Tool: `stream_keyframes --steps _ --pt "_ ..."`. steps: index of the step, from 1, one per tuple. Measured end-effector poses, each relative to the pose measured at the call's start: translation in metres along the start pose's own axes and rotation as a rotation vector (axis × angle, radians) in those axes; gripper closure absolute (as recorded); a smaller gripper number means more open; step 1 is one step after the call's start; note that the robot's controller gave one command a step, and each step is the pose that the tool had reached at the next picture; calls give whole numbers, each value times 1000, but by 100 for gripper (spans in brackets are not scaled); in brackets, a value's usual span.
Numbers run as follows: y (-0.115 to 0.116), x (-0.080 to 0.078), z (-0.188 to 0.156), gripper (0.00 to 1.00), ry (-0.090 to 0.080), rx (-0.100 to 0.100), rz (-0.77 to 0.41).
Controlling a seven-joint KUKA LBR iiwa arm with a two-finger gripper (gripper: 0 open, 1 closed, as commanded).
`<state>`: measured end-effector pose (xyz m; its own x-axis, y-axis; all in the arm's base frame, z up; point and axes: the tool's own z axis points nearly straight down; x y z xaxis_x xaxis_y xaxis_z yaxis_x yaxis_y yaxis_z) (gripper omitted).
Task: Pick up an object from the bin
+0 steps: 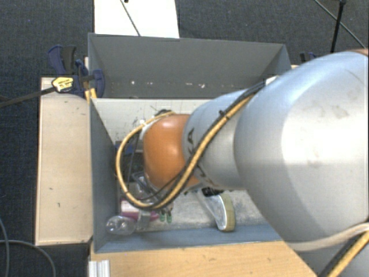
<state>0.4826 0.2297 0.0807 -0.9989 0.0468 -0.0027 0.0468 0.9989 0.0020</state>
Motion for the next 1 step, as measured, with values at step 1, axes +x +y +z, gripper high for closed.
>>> stream_keyframes --steps 1 --pt "2 0 -146 100 -5 -2 28"
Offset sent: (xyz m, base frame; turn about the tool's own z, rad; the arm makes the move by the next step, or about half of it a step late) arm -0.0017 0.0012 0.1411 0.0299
